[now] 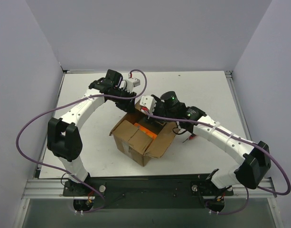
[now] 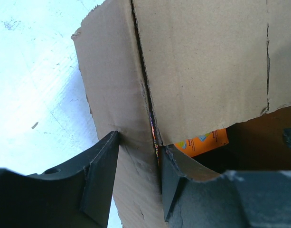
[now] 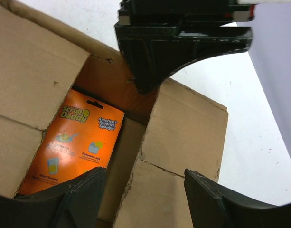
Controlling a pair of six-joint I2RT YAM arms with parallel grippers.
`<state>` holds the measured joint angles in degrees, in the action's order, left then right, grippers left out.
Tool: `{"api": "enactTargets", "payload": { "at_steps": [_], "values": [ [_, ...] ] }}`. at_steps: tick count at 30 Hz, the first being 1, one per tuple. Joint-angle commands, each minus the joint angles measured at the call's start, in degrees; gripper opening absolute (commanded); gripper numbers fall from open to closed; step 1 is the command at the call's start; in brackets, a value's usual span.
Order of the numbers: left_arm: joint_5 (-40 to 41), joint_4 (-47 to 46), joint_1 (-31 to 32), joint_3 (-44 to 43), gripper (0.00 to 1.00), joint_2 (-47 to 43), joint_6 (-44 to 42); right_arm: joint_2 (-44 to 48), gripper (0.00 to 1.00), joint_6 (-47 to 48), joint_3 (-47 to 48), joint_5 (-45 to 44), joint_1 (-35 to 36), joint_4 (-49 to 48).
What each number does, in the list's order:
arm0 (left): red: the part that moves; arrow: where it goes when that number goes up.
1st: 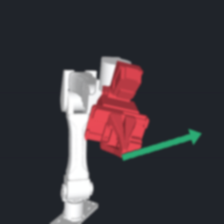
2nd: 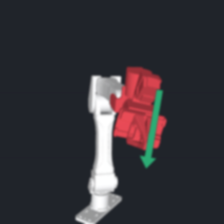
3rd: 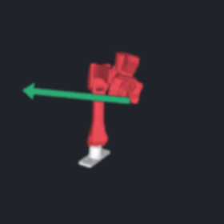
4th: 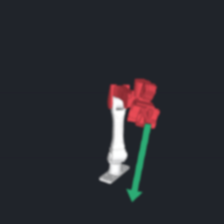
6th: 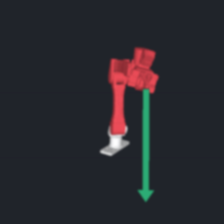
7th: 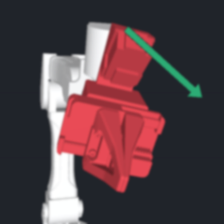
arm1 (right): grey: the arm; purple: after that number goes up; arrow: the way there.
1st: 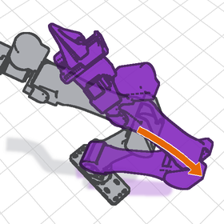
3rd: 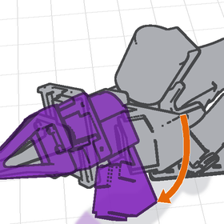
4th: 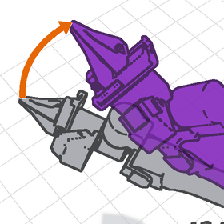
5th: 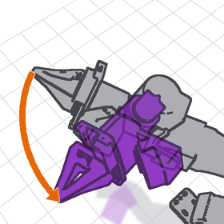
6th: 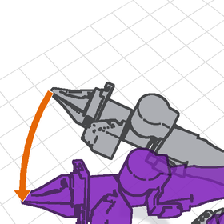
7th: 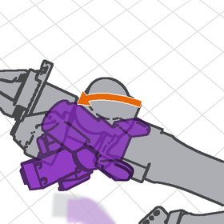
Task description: Unpack the express box
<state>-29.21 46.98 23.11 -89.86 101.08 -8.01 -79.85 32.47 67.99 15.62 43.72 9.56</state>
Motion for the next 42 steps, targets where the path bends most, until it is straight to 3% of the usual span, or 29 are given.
{"api": "enactTargets", "payload": {
  "at_steps": [1,9,14,19,29,36,42],
  "values": [
    [-2.87,1.27,0.00,-2.33,0.47,-0.09,1.16,2.25,0.67,6.46,-3.03,-7.69,1.80,-2.35],
    [-2.69,1.45,0.35,-2.33,0.47,0.00,0.10,5.06,0.65,9.27,-5.32,-13.32,1.54,-6.30],
    [-2.34,2.06,0.97,-1.81,0.45,-0.53,-2.36,4.71,0.62,6.93,-0.50,-14.56,-2.67,-7.28],
    [-4.88,2.15,1.32,-0.67,0.43,-1.32,-3.59,1.72,0.59,-1.43,5.22,-11.23,-11.71,-5.44],
    [-6.47,2.85,2.20,0.21,0.40,-2.37,-5.09,-5.74,0.58,-12.77,5.84,-4.74,-20.51,-2.36],
    [-6.38,2.15,3.34,1.80,0.40,-3.26,-4.38,-5.66,0.58,-18.14,1.20,10.65,-20.53,1.42],
    [-6.56,1.01,3.43,1.45,0.40,-2.90,-2.45,-4.70,0.59,-18.58,-4.79,12.87,-15.26,0.55]
  ]
}}
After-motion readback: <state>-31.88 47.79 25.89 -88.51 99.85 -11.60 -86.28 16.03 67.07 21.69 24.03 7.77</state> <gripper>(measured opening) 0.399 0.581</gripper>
